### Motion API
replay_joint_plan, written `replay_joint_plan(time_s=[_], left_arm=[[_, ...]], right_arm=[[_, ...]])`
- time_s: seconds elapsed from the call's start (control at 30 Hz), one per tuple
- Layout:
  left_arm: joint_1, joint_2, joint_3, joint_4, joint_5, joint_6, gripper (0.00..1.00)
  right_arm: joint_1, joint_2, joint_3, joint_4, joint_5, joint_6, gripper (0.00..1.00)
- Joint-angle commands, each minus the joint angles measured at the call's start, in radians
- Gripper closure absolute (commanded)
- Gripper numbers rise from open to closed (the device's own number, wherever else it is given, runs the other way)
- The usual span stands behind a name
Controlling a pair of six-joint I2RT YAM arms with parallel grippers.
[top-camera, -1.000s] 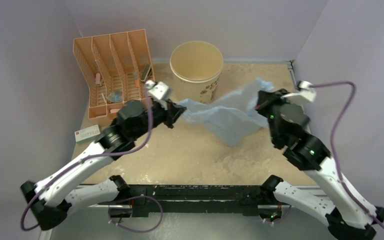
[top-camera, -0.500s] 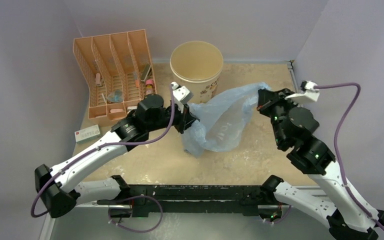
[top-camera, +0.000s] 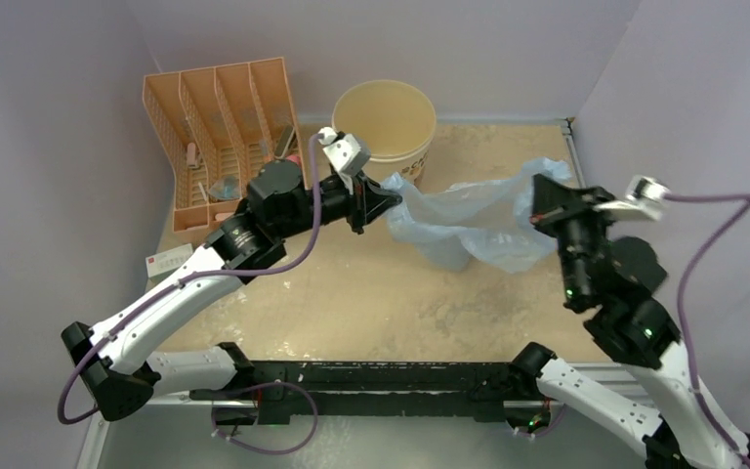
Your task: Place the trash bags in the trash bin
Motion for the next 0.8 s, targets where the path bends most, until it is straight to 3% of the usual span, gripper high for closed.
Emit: replay_joint_plan(time_s=[0.0,0.17,0.47,0.77], left_arm=[[0.000,0.020,-0.037,-0.023,-0.067,-0.027,1.00],[0.001,-0.020,-0.065,-0.030,-0.089,-0.045,1.00],[0.011,-0.055,-0.080,-0.129,-0.184,-0.031,1.00],[0.137,-0.084,-0.120,-0.185,-0.230,-0.033,1.00]], right_arm=[[0.000,0.157,0.014,-0.009,-0.181,-0.069,1.00],[0.000,0.301,0.047,0.006,-0.387,-0.082,1.00],[0.000,0.394,0.043,0.034,-0.553,-0.067,1.00],[-0.001,0.387,0.045,0.106,-0.634,-0.035,1.00]])
